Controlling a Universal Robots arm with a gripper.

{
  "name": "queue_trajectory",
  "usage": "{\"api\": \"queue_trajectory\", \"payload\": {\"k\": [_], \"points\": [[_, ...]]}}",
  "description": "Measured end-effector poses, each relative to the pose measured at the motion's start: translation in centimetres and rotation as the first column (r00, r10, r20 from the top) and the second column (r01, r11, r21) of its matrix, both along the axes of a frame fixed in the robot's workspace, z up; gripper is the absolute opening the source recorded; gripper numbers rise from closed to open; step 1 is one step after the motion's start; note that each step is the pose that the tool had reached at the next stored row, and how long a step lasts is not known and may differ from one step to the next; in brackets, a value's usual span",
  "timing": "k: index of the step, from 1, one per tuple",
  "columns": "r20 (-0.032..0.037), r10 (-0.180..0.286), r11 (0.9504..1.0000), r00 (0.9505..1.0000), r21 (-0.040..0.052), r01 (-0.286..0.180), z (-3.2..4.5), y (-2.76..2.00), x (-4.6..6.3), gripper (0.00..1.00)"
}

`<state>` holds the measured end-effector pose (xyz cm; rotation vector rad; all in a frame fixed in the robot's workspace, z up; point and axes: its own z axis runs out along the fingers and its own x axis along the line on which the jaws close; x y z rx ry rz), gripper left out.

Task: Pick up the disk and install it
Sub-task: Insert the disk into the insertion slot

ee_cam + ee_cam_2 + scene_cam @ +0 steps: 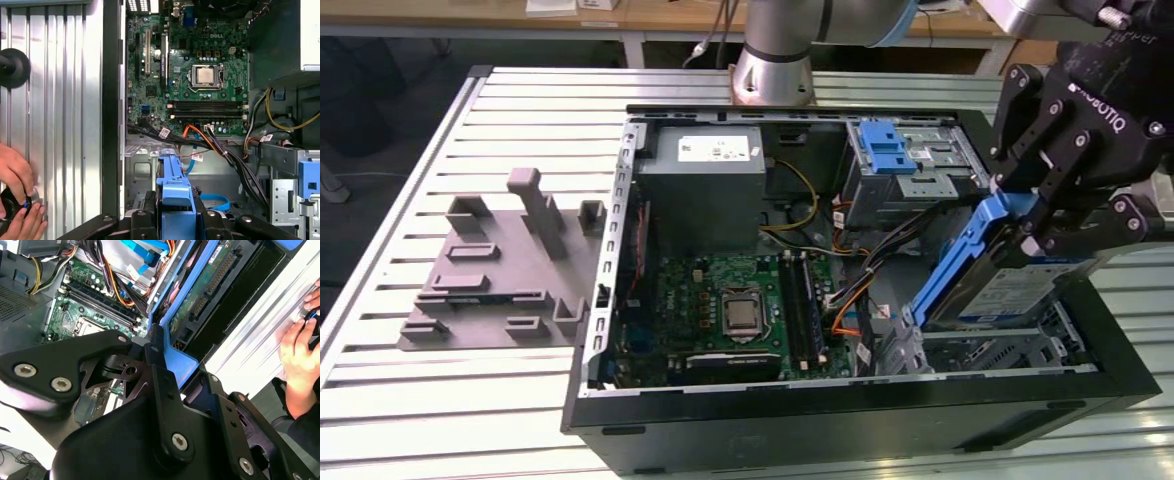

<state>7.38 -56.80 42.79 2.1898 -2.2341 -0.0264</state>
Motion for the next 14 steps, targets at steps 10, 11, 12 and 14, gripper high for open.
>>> {"api": "queue_trajectory", "payload": {"k": [10,11,12,14], "points": [[-0.0001,0.000,1.0000,1.0000,0.0001,0.000,-0.82,0.00,0.0,0.36],[-0.0001,0.000,1.0000,1.0000,0.0000,0.000,-0.89,0.00,0.0,0.36],[-0.0001,0.000,1.0000,1.0000,0.0000,0.000,-0.97,0.00,0.0,0.36],[-0.0001,0.000,1.0000,1.0000,0.0001,0.000,-1.13,0.00,0.0,0.36]]}}
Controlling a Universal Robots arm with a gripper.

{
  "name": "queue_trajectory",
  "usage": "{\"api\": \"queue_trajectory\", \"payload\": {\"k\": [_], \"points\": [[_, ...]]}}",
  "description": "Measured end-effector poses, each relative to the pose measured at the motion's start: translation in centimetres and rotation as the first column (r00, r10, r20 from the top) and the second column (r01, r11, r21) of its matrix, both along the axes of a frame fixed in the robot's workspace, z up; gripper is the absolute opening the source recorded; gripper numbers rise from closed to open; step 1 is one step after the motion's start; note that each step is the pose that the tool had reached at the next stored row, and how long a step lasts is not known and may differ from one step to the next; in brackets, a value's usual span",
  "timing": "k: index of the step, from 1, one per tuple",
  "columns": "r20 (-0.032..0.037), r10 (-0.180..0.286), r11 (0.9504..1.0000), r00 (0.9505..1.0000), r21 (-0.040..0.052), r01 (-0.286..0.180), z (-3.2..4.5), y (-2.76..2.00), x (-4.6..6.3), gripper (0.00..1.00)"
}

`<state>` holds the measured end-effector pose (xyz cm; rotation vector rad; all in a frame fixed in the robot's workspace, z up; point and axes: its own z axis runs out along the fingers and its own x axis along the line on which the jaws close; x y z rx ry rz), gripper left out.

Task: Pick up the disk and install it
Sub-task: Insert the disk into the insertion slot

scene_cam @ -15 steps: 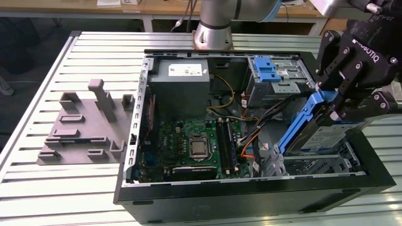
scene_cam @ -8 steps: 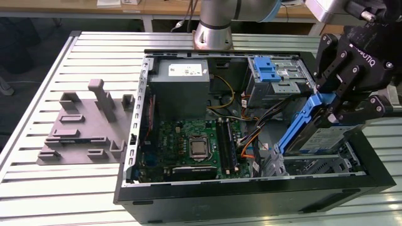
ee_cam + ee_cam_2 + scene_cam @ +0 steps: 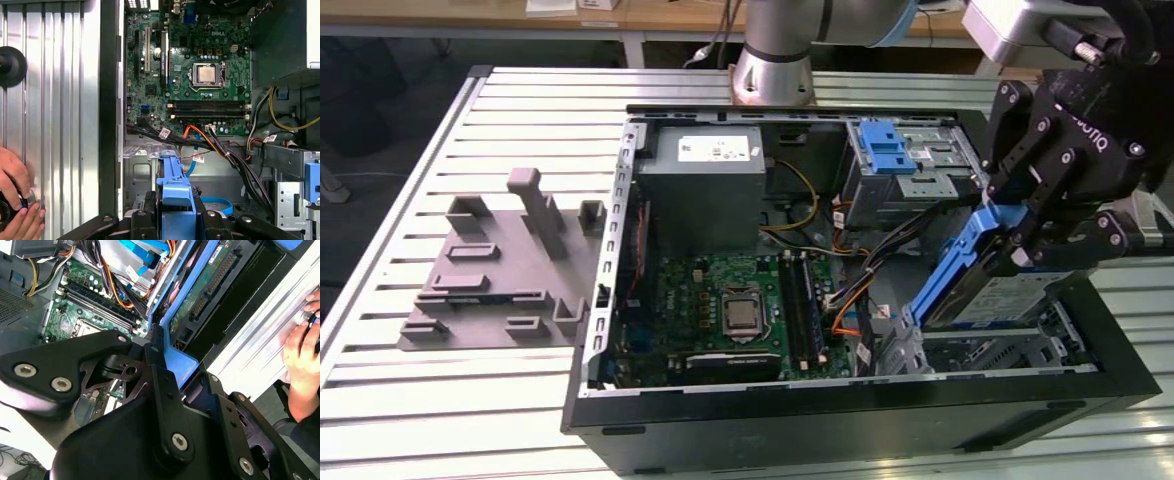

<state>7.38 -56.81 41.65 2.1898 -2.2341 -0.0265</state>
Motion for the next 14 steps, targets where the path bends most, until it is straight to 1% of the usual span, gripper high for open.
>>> {"api": "queue_trajectory", "payload": {"k": [14], "points": [[0.0000,0.000,1.0000,1.0000,0.0000,0.000,-1.16,-0.01,0.0,0.36]]}}
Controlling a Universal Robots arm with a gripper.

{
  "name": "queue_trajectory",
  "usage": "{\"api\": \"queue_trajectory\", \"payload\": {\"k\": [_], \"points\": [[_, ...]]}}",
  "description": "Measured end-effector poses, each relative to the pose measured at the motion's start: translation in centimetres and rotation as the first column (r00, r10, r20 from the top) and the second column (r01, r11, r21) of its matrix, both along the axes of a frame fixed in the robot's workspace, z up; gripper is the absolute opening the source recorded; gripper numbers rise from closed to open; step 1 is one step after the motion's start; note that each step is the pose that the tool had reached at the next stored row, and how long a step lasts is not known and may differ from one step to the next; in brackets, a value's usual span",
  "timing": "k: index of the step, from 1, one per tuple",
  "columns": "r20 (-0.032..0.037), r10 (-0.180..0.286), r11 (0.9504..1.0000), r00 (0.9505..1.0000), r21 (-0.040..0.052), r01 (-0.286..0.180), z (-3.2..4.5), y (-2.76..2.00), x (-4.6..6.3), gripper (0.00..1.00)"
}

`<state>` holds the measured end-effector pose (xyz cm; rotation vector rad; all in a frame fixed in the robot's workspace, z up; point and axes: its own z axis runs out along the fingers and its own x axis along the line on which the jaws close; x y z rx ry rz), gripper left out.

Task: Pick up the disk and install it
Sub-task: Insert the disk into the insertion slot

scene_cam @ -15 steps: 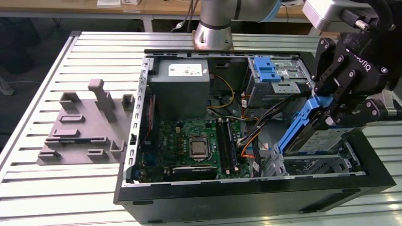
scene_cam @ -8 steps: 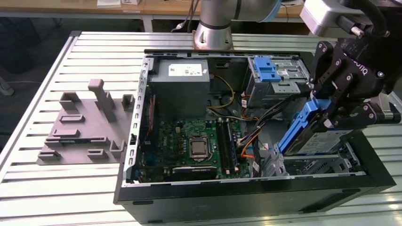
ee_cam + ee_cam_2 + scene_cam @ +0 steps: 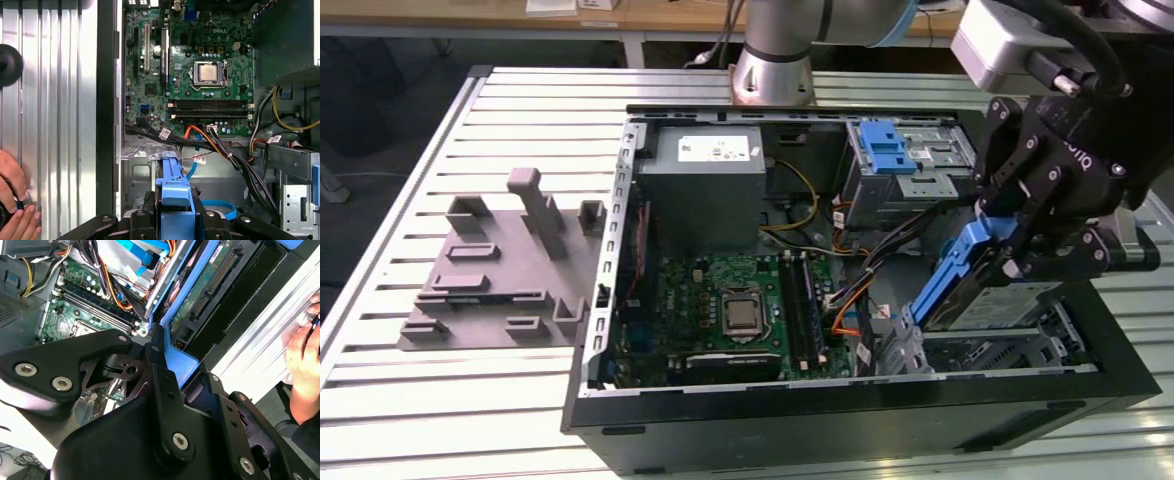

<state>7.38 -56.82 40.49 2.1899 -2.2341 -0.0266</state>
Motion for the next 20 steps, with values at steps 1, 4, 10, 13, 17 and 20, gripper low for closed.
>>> {"api": "queue_trajectory", "payload": {"k": [1,4,10,13,17,20], "points": [[0.0000,0.000,1.0000,1.0000,-0.0001,0.000,-0.08,0.00,0.0,0.36],[-0.0001,0.000,1.0000,1.0000,-0.0001,0.000,-0.32,0.00,0.0,0.36],[0.0000,0.000,1.0000,1.0000,-0.0001,0.000,-0.81,0.00,0.0,0.36],[0.0000,0.000,1.0000,1.0000,-0.0001,0.000,-1.04,0.00,0.0,0.36],[-0.0001,0.000,1.0000,1.0000,-0.0003,0.000,-1.33,0.00,0.0,0.37],[0.0000,0.000,1.0000,1.0000,0.0002,0.000,-1.52,0.00,0.0,0.43]]}}
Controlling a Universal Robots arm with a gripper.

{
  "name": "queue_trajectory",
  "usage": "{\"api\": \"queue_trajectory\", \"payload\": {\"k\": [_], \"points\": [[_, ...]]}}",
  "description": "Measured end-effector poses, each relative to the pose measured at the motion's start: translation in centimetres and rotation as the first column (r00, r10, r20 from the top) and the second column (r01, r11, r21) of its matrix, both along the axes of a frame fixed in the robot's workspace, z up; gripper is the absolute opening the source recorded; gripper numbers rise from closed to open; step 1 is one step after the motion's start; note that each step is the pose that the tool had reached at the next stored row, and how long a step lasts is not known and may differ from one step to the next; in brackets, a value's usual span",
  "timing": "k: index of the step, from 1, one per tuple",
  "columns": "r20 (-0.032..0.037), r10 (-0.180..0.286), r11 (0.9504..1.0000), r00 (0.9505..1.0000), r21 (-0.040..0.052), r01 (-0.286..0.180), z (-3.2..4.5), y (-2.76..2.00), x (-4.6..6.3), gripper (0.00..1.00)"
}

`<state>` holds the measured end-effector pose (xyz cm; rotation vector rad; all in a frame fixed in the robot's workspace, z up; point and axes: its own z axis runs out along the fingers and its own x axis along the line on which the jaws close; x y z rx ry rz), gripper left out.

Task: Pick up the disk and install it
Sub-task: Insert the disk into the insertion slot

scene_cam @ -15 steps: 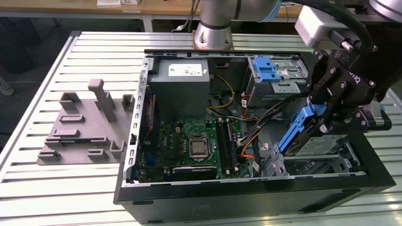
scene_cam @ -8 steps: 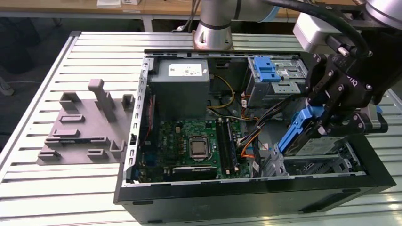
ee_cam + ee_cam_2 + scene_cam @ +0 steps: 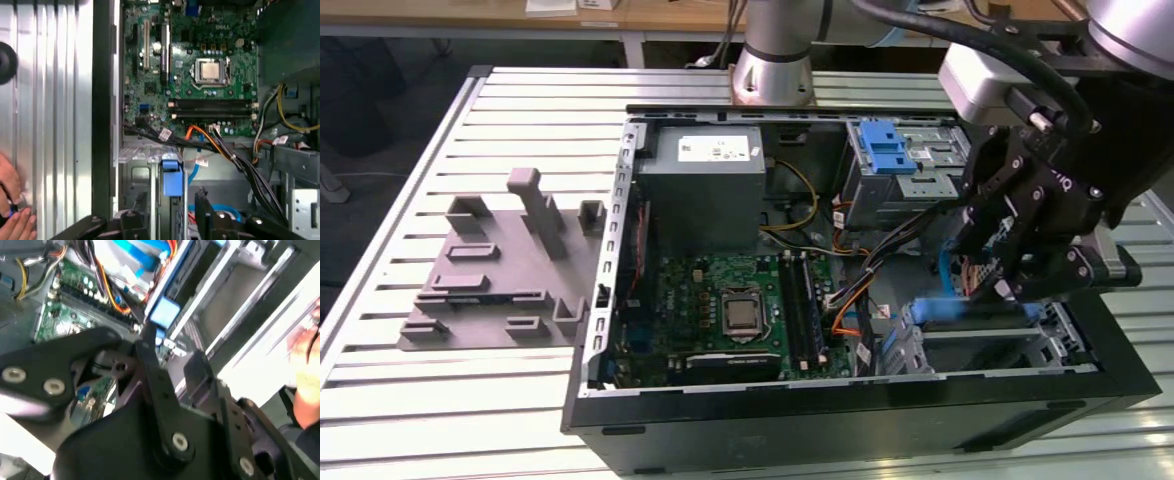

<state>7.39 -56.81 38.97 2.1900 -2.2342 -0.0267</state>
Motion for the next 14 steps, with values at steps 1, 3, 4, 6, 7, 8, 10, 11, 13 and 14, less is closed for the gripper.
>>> {"api": "queue_trajectory", "payload": {"k": [1,3,4,6,7,8,10,11,13,14], "points": [[0.0000,0.000,1.0000,1.0000,-0.0003,0.000,-0.05,0.00,0.00,0.50],[0.0000,0.000,1.0000,1.0000,-0.0003,0.000,-0.15,0.00,0.00,0.50],[-0.0001,0.000,1.0000,1.0000,-0.0004,0.000,-0.21,0.00,0.00,0.50],[-0.0001,0.000,1.0000,1.0000,-0.0002,0.000,-0.37,0.00,0.00,0.48],[-0.0001,0.000,1.0000,1.0000,-0.0001,0.000,-0.47,0.00,0.00,0.42],[-0.0001,0.000,1.0000,1.0000,-0.0003,0.000,-0.54,0.00,0.00,0.42],[-0.0001,0.000,1.0000,1.0000,-0.0003,0.000,-0.69,0.00,0.00,0.30],[0.0000,0.000,1.0000,1.0000,-0.0002,0.000,-0.76,0.00,0.00,0.30],[0.0000,0.000,1.0000,1.0000,-0.0003,0.000,-0.91,0.00,0.00,0.18],[-0.0001,0.000,1.0000,1.0000,-0.0003,0.000,-0.98,0.00,0.00,0.18]]}}
